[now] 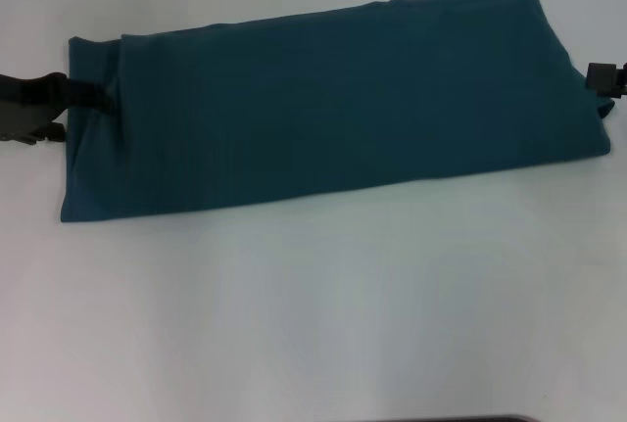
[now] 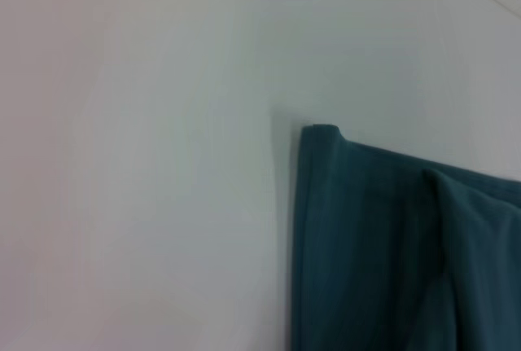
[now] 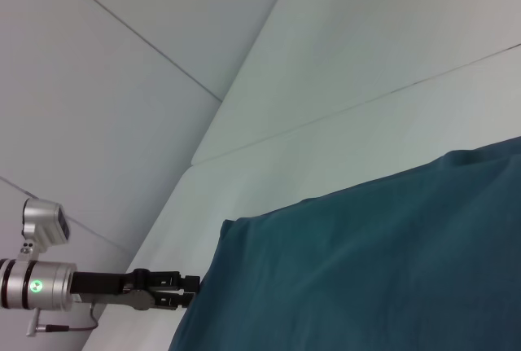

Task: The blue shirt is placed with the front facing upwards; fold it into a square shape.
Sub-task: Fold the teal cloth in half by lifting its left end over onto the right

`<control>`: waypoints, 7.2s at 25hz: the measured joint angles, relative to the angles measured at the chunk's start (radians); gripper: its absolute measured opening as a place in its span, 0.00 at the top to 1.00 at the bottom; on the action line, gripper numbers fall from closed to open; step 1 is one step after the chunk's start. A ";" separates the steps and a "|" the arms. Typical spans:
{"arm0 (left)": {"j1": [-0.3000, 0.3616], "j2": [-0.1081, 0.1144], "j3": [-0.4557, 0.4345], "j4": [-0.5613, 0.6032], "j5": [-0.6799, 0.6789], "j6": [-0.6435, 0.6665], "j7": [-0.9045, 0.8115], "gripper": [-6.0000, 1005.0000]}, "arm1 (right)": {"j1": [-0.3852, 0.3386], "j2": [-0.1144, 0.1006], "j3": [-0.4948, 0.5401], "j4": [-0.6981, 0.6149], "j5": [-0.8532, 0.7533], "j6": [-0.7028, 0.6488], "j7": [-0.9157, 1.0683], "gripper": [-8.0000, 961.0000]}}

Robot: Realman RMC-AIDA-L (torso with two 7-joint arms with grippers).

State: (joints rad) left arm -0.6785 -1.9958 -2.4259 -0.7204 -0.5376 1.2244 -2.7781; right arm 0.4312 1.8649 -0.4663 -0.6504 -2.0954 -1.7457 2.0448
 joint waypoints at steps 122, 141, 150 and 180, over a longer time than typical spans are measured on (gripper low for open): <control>-0.052 0.068 -0.055 -0.335 -0.397 0.649 0.014 0.92 | 0.009 -0.007 0.012 0.000 -0.005 -0.002 0.024 0.01; 0.028 0.170 -0.145 -0.310 -0.306 0.586 0.044 0.92 | 0.015 -0.006 0.003 0.000 -0.008 -0.002 0.026 0.01; 0.009 0.203 -0.215 -0.321 -0.192 0.578 0.046 0.92 | 0.017 -0.008 0.001 0.000 -0.008 -0.002 0.029 0.01; -0.096 0.094 -0.077 -0.257 -0.499 0.683 0.082 0.92 | 0.023 -0.007 -0.014 0.000 -0.008 -0.001 0.040 0.01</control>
State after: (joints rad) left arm -0.7747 -1.9021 -2.5031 -0.9772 -1.0370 1.9071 -2.6965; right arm 0.4543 1.8576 -0.4804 -0.6503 -2.1035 -1.7467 2.0847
